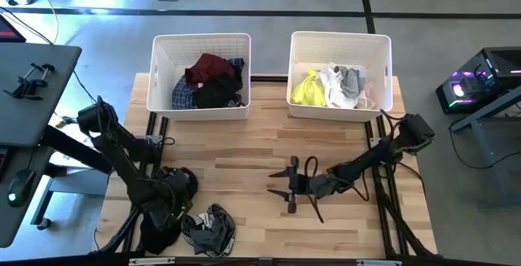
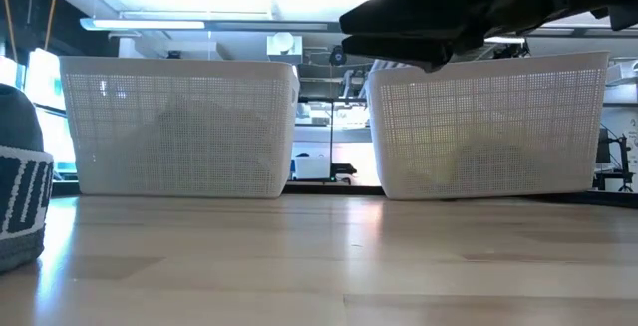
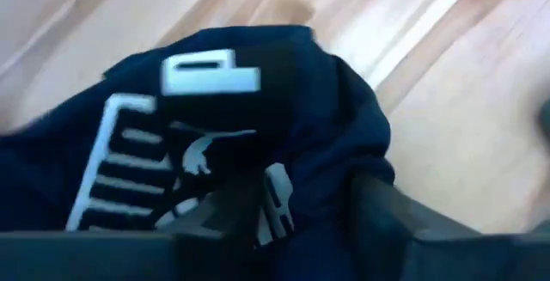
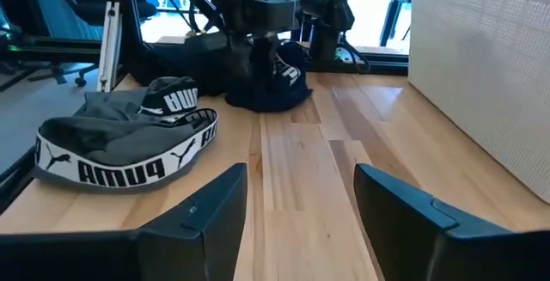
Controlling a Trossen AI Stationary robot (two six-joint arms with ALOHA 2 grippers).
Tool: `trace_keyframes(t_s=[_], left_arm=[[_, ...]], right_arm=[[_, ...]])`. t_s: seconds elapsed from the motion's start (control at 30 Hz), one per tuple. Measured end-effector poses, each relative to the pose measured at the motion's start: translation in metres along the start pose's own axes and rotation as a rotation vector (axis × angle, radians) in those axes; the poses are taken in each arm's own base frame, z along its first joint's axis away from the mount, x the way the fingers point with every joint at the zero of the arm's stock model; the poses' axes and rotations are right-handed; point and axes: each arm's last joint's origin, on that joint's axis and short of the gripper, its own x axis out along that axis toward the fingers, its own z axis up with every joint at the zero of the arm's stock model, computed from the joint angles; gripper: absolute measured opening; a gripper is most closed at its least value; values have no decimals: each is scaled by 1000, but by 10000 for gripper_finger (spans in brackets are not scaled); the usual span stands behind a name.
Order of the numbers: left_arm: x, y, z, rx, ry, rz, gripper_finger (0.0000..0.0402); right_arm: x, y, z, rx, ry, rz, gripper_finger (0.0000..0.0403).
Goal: Sort clothes
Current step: Put the dark blue boxer shorts into the left white bin
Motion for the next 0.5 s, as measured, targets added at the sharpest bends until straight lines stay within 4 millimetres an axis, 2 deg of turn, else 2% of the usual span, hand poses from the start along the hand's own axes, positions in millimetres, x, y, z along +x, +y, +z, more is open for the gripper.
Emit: trace_keyframes(t_s=[0.13, 0.2, 0.33, 0.5], left_arm=[[2, -4, 11, 27, -88, -19, 45], [-5, -9, 22, 47, -157, -49, 16], [-34, -23, 52, 88, -313, -139, 22], [-85, -37, 88, 214, -550, -196, 6]], right_arm=[[0, 0, 0, 18, 0, -1, 204], [0, 0, 0, 30, 0, -1, 204], [0, 0, 0, 38, 0, 0, 204], [0, 0, 0, 68, 0, -1, 204]])
